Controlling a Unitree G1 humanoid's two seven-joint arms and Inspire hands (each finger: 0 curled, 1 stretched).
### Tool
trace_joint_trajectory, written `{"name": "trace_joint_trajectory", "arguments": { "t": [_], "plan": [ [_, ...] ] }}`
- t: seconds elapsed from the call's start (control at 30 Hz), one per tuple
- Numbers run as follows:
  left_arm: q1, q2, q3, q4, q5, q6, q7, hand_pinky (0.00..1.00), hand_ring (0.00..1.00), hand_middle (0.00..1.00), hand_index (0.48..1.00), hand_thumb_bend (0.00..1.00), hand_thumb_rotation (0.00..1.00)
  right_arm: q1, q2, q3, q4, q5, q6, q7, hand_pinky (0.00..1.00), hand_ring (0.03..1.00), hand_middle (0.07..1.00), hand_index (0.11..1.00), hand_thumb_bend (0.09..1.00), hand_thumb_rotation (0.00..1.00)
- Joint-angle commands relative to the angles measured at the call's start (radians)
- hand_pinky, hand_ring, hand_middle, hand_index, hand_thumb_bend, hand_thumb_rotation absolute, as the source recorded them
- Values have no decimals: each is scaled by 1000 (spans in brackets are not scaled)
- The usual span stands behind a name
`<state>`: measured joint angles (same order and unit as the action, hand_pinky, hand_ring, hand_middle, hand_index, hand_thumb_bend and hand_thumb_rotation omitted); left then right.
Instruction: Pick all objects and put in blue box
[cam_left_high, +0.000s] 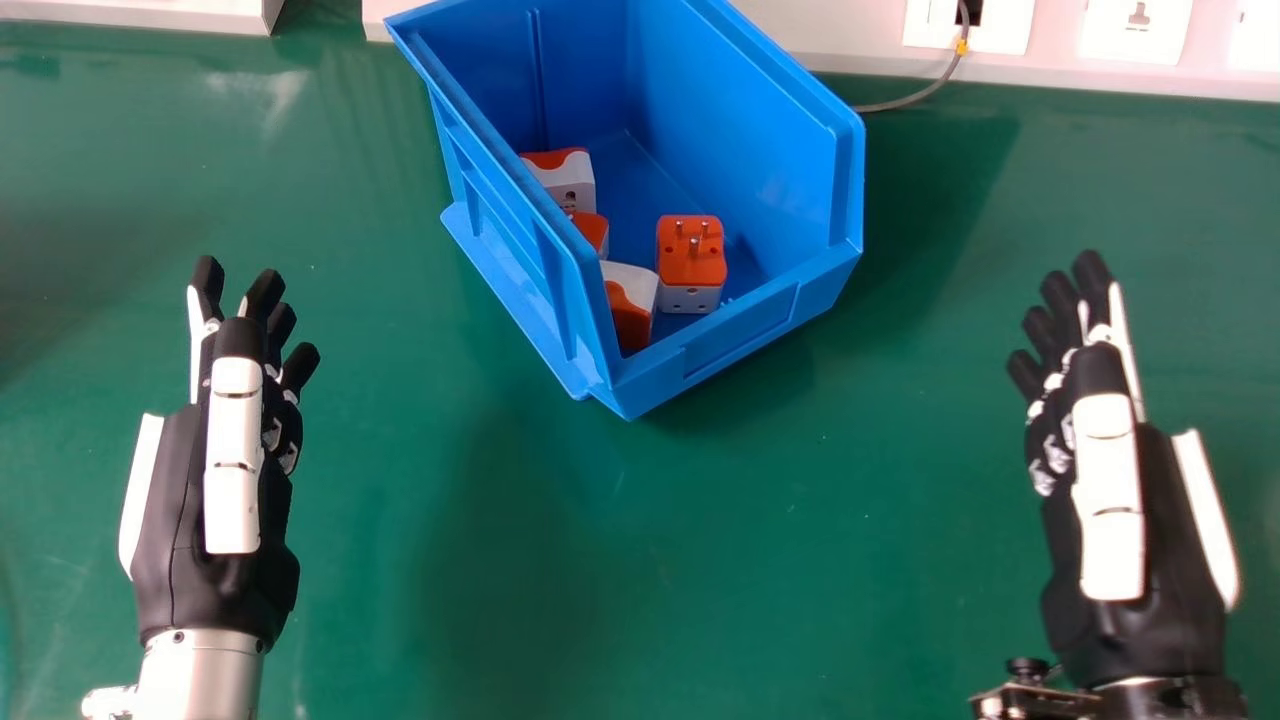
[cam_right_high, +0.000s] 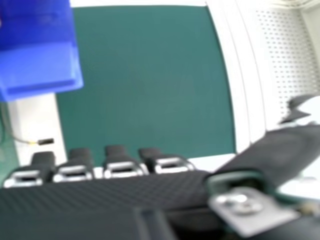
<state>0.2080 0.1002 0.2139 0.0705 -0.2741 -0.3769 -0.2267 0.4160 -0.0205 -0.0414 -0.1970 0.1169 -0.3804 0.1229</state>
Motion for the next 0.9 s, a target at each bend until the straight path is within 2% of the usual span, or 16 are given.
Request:
{"name": "trace_joint_trajectory", "arguments": {
  "t": [0.0,0.03,0.1,0.17,0.2,0.33,0.4,0.47,0.53,0.6,0.63,0.73,0.77,0.83,0.87],
  "plan": [
    [-18,-6,-7,-9,18,-13,7,986,1000,983,1000,462,955,-17,-17,-25,8,17,-28,8,1000,1000,1000,1000,306,1000],
    [-24,-7,-10,-9,25,-13,10,989,1000,985,1000,458,957,-19,-28,-36,3,18,-17,11,1000,1000,1000,1000,307,1000],
    [-37,1,-10,-5,27,-9,4,993,1000,988,1000,448,966,-22,-46,-51,-11,17,10,17,1000,1000,1000,1000,310,1000],
    [-46,13,-4,13,12,-16,-19,997,1000,993,1000,432,983,-33,-55,-58,-10,8,25,16,1000,1000,1000,1000,315,1000],
    [-50,14,-3,22,8,-22,-27,998,1000,996,1000,426,989,-39,-57,-61,-9,5,32,14,1000,1000,1000,1000,317,1000],
    [-64,-3,-13,57,16,-44,-41,1000,1000,999,1000,427,996,-56,-48,-65,1,-19,37,-9,1000,1000,1000,1000,320,1000],
    [-73,-7,-18,72,23,-41,-39,1000,1000,999,1000,426,997,-58,-33,-66,8,-23,31,-26,999,1000,1000,1000,320,1000],
    [-73,-11,-24,73,32,-33,-32,1000,1000,999,1000,425,998,-54,-20,-66,2,-26,27,-42,996,1000,1000,1000,315,1000],
    [-66,-14,-31,62,39,-23,-25,1000,1000,997,1000,425,999,-46,-11,-66,-9,-30,26,-54,990,1000,1000,1000,306,1000],
    [-61,-12,-37,57,45,-12,-24,1000,1000,996,1000,434,999,-40,-4,-65,-16,-35,24,-65,985,1000,1000,1000,304,1000],
    [-62,-9,-37,58,45,-7,-26,1000,1000,996,1000,434,999,-37,-1,-64,-20,-38,23,-71,985,1000,1000,1000,304,1000],
    [-70,4,-34,54,26,28,-39,1000,1000,997,1000,445,999,-35,6,-61,-19,-51,22,-81,975,1000,1000,995,309,1000],
    [-72,8,-32,50,24,40,-40,1000,1000,998,1000,450,999,-36,7,-59,-14,-56,21,-81,970,1000,1000,991,312,1000],
    [-72,10,-31,44,26,53,-39,1000,1000,999,1000,454,999,-38,7,-57,-8,-60,18,-80,962,1000,997,984,321,1000],
    [-73,11,-30,45,29,52,-39,1000,1000,999,1000,455,999,-38,6,-56,-5,-60,19,-78,960,1000,997,981,325,1000]
  ]
}}
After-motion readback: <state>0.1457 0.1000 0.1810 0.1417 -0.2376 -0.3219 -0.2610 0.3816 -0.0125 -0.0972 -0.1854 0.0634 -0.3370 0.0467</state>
